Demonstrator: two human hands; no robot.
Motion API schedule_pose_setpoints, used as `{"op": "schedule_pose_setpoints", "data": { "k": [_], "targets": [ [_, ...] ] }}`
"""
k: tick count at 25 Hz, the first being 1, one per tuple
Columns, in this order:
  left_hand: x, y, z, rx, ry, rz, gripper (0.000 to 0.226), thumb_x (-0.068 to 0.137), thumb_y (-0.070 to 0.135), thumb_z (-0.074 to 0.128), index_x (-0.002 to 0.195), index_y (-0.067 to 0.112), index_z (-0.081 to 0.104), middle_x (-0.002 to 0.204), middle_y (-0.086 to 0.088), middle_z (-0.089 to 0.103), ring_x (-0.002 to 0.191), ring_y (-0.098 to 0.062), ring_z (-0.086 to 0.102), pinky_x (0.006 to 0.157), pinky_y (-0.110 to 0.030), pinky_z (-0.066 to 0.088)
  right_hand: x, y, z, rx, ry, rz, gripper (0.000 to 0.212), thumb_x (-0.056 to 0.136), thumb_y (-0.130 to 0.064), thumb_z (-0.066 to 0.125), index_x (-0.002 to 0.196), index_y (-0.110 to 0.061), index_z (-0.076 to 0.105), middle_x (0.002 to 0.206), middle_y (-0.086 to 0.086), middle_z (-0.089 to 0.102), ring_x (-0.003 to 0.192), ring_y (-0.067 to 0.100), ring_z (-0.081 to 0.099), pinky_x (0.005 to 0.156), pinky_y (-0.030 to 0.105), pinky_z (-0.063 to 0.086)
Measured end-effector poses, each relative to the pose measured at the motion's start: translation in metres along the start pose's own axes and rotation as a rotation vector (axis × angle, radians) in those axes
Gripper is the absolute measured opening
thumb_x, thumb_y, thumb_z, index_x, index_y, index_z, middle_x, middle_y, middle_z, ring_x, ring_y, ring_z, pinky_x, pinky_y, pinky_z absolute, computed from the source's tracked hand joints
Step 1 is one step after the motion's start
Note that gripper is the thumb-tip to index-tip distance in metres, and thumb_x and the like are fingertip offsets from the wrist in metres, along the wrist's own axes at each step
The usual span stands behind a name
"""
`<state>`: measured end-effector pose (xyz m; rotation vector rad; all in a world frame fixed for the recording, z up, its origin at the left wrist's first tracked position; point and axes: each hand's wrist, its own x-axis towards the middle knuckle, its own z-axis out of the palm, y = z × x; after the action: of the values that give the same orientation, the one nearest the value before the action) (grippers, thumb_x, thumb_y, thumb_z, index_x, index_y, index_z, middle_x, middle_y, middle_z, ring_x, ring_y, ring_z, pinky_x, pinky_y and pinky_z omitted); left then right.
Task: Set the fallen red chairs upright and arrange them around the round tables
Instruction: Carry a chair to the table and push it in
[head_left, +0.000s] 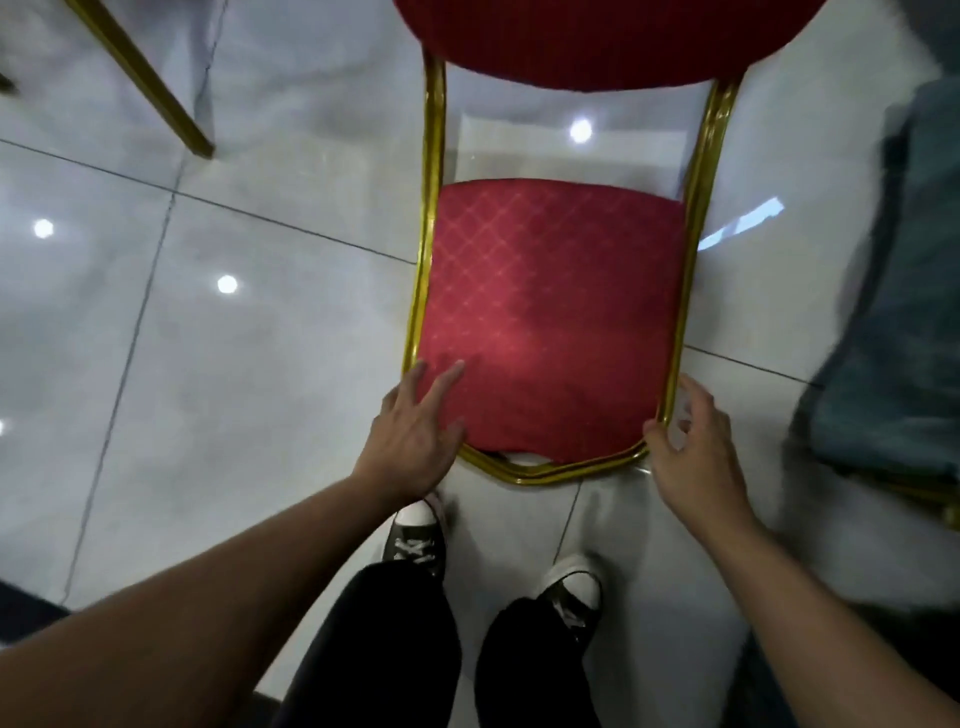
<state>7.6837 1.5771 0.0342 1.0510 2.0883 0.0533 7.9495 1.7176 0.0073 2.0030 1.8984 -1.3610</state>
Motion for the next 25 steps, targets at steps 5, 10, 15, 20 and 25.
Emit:
{"op": "schedule_pose_setpoints", "data": {
  "k": [5,10,15,20,25],
  "targets": [
    [0.102,-0.032,0.034,0.112,-0.072,-0.046,0.073,0.098,0.052,0.046,0.156,0.049,0.001,0.167,-0.008,-0.01,0.151,-0.041,0.005,0.116,-0.062,0.025,0.086,0.022,0.04,-0.132,-0.068,0.101,0.086,0.094,-0.057,0.055,0.157,-0.046,-0.004,0.164,0.008,0.014,0.147,0.036,0.027,0.117,0.054,0.029],
    [0.11,-0.056,0.06,-0.086,0.127,-0.094,0.083,0.093,0.042,0.06,0.154,0.054,0.005,0.163,-0.023,-0.009,0.144,-0.055,0.02,0.114,-0.062,0.032,0.096,0.032,0.073,-0.047,0.06,0.076,0.102,0.088,-0.058,0.067,0.146,-0.064,-0.017,0.154,0.018,0.027,0.13,0.043,0.047,0.107,0.054,0.037],
    [0.11,-0.064,0.045,-0.3,0.001,-0.156,0.092,0.088,0.044,0.069,0.149,0.063,0.003,0.137,-0.021,0.032,0.123,-0.042,0.047,0.113,-0.043,0.039,0.097,0.024,0.065,-0.059,-0.005,0.134,0.105,0.086,-0.059,0.067,0.14,-0.068,-0.023,0.146,0.027,0.029,0.126,0.049,0.047,0.107,0.06,0.035],
    [0.069,-0.05,-0.01,-0.229,0.064,-0.208,0.088,0.083,0.063,0.066,0.145,0.069,0.004,0.132,-0.019,0.035,0.122,-0.044,0.043,0.109,-0.056,0.04,0.055,-0.017,0.023,-0.094,-0.032,0.092,0.107,0.077,-0.074,0.065,0.137,-0.071,-0.024,0.138,0.026,0.041,0.123,0.047,0.049,0.103,0.062,0.038],
    [-0.039,-0.001,-0.153,-0.141,0.144,-0.28,0.081,0.084,0.07,0.059,0.15,0.061,0.014,0.136,-0.026,0.037,0.128,-0.044,0.037,0.112,-0.049,0.029,-0.047,-0.127,-0.084,-0.071,-0.131,0.069,0.109,0.067,-0.086,0.063,0.136,-0.074,-0.02,0.146,0.011,0.046,0.125,0.037,0.053,0.105,0.056,0.043]
  ]
}}
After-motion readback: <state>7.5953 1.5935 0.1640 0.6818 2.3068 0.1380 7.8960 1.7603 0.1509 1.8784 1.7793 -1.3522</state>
